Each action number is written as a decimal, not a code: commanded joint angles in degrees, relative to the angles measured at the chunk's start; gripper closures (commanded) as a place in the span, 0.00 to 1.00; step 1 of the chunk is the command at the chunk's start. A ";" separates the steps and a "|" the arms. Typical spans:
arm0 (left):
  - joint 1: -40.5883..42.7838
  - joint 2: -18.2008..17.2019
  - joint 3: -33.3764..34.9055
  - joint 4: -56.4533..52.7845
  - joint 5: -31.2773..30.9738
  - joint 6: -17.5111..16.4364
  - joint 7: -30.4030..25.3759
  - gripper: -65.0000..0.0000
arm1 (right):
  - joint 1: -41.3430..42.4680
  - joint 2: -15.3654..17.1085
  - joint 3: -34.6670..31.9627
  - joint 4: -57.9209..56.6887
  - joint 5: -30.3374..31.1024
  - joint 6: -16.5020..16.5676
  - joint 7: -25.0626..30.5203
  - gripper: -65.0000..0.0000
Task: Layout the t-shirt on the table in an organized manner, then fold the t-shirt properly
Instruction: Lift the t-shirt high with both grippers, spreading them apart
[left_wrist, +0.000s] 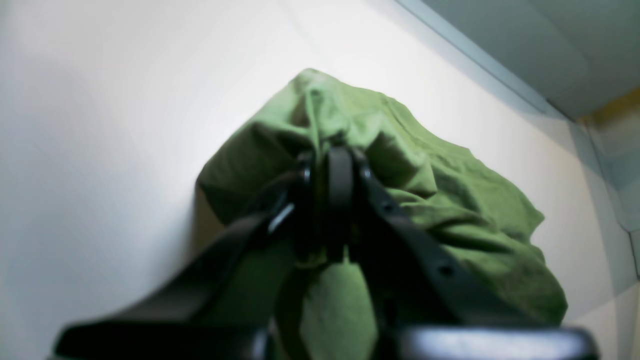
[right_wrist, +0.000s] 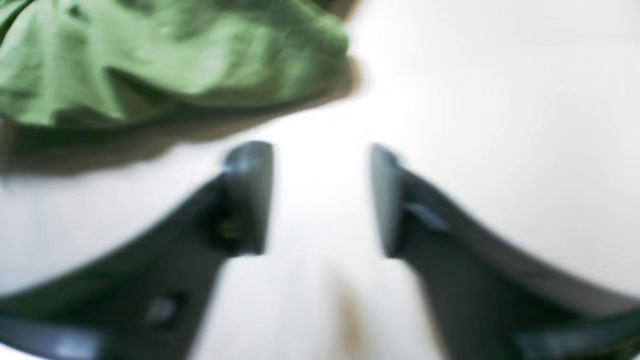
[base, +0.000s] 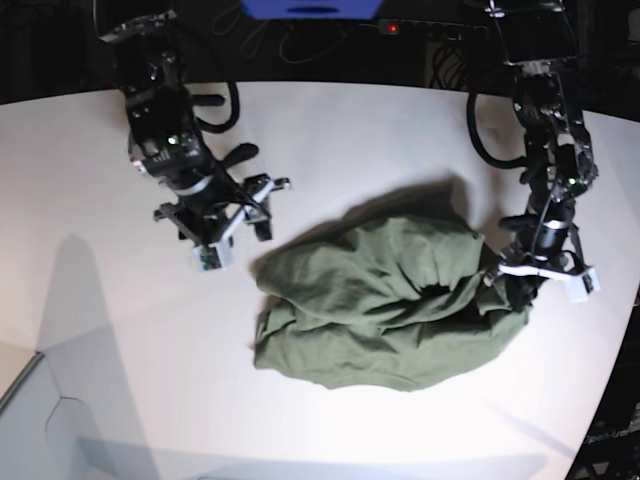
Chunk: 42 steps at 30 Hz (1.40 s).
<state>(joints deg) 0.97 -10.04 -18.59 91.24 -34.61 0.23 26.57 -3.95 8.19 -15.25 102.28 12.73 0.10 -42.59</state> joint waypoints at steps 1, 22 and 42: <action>-0.23 -0.81 -0.18 1.11 -0.42 -0.27 -1.12 1.00 | 2.32 0.39 -0.71 -0.96 0.15 -0.05 1.40 0.38; 3.64 -0.46 -0.18 1.11 -0.16 -0.36 -1.38 1.00 | 19.46 -1.99 -3.44 -30.41 0.24 8.03 8.96 0.24; 1.97 -0.81 -5.81 3.13 -0.42 -0.36 -1.20 1.00 | 17.44 1.09 11.77 -6.68 -0.03 19.55 5.36 1.00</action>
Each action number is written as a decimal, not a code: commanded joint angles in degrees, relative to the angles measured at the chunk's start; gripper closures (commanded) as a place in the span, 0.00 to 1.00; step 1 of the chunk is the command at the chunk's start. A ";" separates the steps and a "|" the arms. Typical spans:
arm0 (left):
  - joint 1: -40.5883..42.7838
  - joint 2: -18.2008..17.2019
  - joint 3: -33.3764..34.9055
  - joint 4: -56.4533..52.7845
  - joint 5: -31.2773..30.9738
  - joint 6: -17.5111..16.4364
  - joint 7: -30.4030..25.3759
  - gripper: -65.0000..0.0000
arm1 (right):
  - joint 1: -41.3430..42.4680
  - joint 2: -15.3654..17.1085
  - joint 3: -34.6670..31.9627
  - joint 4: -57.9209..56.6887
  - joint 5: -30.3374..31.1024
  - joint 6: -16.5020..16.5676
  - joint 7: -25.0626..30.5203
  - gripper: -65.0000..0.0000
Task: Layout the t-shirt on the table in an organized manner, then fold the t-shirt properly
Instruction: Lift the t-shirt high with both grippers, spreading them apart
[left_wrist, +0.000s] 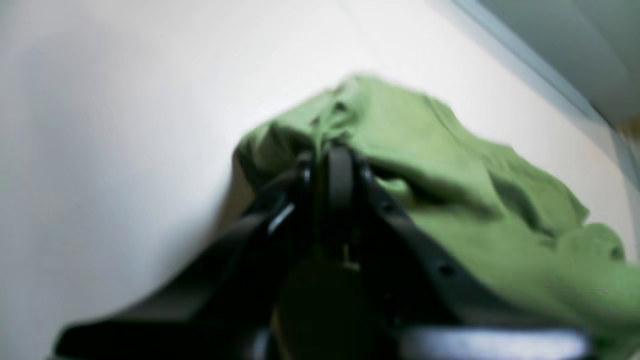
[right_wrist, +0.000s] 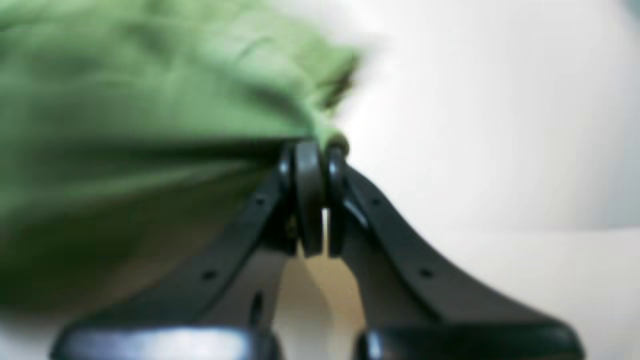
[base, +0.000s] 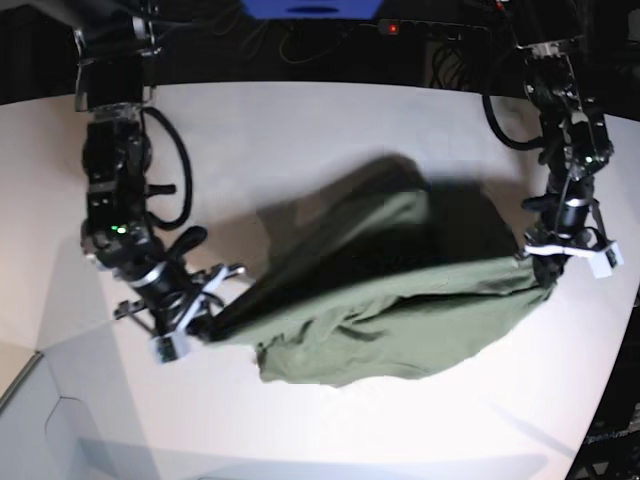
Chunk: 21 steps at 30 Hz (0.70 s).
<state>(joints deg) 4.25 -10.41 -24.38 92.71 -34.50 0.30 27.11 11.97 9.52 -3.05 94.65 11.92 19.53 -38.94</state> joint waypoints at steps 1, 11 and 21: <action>-1.83 -0.44 -0.63 2.28 -0.53 -0.43 -1.66 1.00 | 2.67 -0.24 1.51 3.85 0.78 0.12 0.39 1.00; -5.26 -0.27 -1.33 10.90 -0.62 -0.43 -1.58 1.00 | 13.48 0.81 5.99 17.22 0.69 0.30 -12.27 1.00; -8.51 -2.82 -5.38 14.24 -9.32 -0.34 -1.75 1.00 | 23.33 4.85 5.55 17.66 0.78 0.38 -12.36 1.00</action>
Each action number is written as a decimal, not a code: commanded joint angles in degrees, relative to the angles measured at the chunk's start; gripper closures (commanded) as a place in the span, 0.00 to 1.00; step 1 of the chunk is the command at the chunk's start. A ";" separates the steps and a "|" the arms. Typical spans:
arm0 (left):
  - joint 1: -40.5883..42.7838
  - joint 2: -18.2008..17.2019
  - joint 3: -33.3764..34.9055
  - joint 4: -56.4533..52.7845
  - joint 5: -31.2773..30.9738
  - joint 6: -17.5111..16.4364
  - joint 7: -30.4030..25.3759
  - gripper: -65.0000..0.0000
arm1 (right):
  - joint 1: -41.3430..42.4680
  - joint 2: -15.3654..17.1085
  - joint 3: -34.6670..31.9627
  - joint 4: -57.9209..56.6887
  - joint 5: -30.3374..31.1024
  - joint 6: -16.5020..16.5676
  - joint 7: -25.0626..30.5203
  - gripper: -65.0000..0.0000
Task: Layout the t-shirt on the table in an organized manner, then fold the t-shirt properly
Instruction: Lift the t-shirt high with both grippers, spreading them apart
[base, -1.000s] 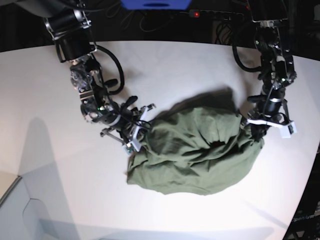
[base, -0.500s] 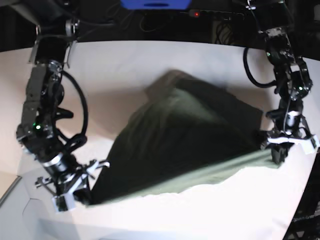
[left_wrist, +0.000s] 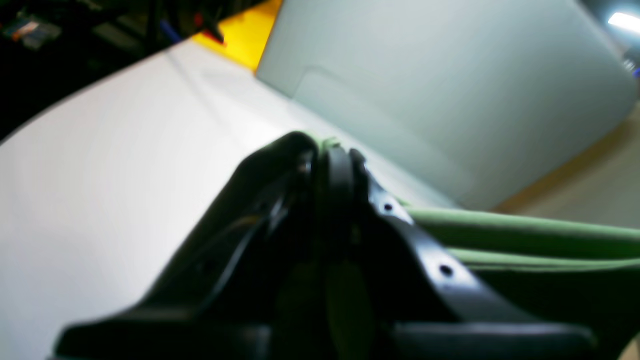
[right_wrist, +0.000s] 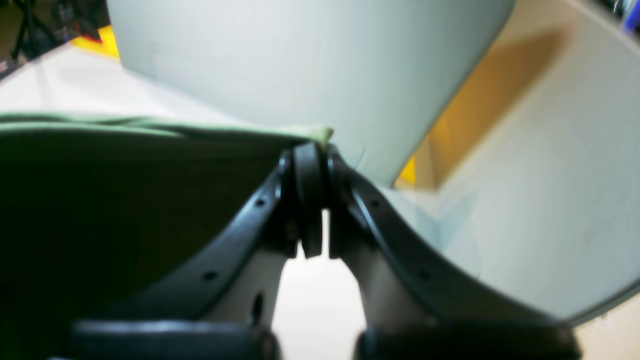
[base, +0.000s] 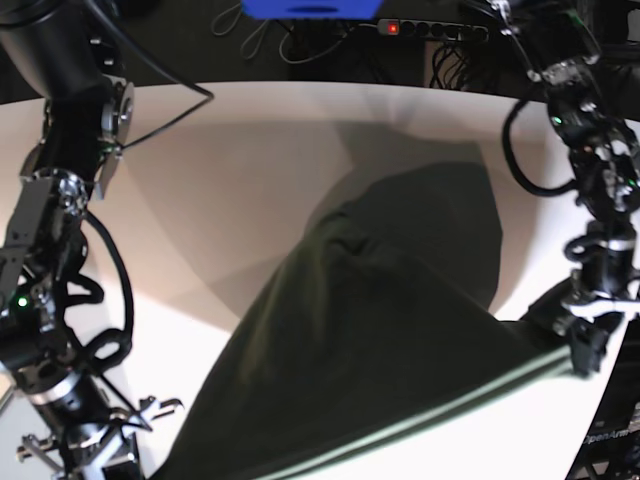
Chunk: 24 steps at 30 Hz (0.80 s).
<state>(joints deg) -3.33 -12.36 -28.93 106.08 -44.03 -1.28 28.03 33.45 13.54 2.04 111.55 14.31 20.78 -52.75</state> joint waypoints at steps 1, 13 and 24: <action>-2.07 -1.49 -1.09 0.69 -1.38 1.23 -2.58 1.00 | 2.90 1.10 0.46 0.76 -1.60 -0.86 1.46 1.00; -16.58 -3.60 3.48 -10.39 -4.54 1.23 -2.93 1.00 | 12.22 -1.19 -3.49 -0.47 -6.26 -1.13 2.07 1.00; -32.40 -4.21 7.96 -27.01 -6.83 1.23 -2.93 0.99 | 20.22 -1.72 -3.23 -7.59 -18.66 -1.30 8.49 1.00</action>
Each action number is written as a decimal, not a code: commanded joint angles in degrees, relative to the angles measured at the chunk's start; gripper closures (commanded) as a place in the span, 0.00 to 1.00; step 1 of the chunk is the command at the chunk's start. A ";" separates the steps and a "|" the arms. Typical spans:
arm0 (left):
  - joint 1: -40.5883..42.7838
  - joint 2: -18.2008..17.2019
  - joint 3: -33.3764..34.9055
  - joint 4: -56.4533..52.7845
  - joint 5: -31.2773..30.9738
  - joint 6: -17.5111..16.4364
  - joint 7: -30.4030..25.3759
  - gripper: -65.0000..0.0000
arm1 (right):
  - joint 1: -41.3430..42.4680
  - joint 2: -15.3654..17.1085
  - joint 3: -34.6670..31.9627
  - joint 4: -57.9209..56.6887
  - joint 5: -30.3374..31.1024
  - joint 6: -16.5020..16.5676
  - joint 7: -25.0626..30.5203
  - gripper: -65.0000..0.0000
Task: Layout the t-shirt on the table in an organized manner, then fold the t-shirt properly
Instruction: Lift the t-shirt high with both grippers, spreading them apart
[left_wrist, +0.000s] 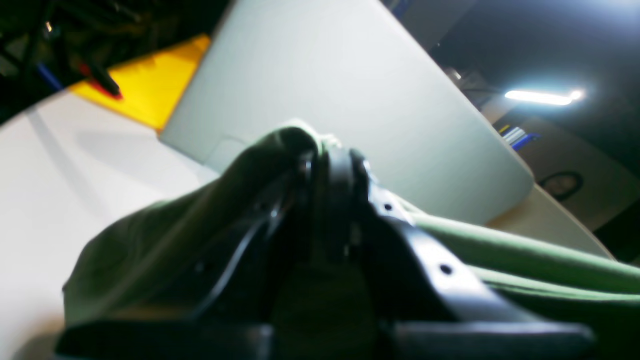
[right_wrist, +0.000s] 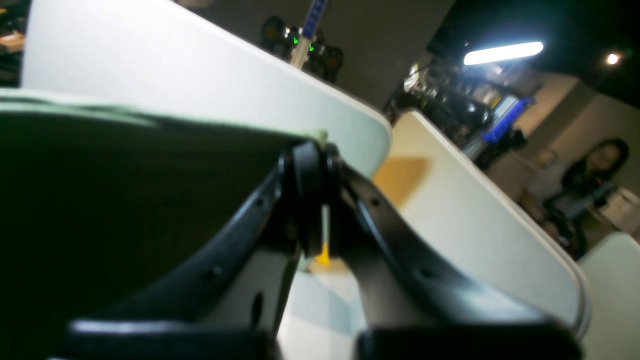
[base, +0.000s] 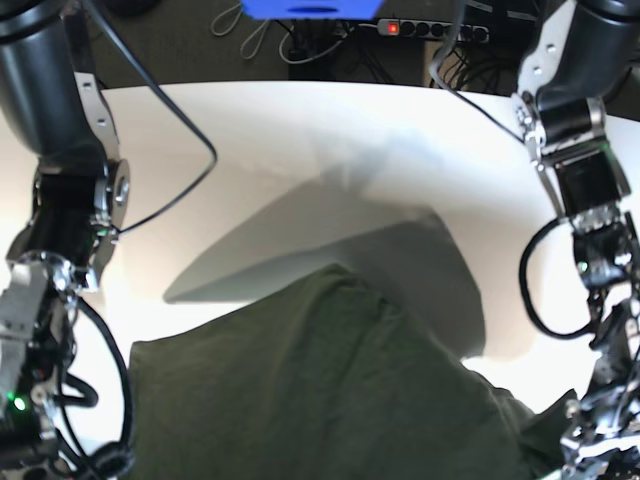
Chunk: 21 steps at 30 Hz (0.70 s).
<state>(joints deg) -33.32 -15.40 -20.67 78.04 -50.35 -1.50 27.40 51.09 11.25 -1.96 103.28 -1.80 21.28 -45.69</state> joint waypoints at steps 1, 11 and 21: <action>-3.82 -1.09 0.49 -0.63 -0.60 1.45 -2.39 0.99 | 2.76 0.58 0.86 -0.47 -3.78 -1.81 2.57 1.00; -21.14 -1.26 11.65 -10.83 -0.33 1.37 -4.06 1.00 | 3.90 0.49 0.86 -5.22 -10.20 -6.99 10.40 1.00; -27.12 -5.66 17.98 -3.45 -0.60 1.37 -3.97 1.00 | -0.85 0.49 8.07 -1.35 -10.20 -10.07 9.96 1.00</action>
<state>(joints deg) -58.19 -20.18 -2.11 73.95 -50.63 -1.10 25.82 48.51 11.38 5.85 101.60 -10.90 12.36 -35.97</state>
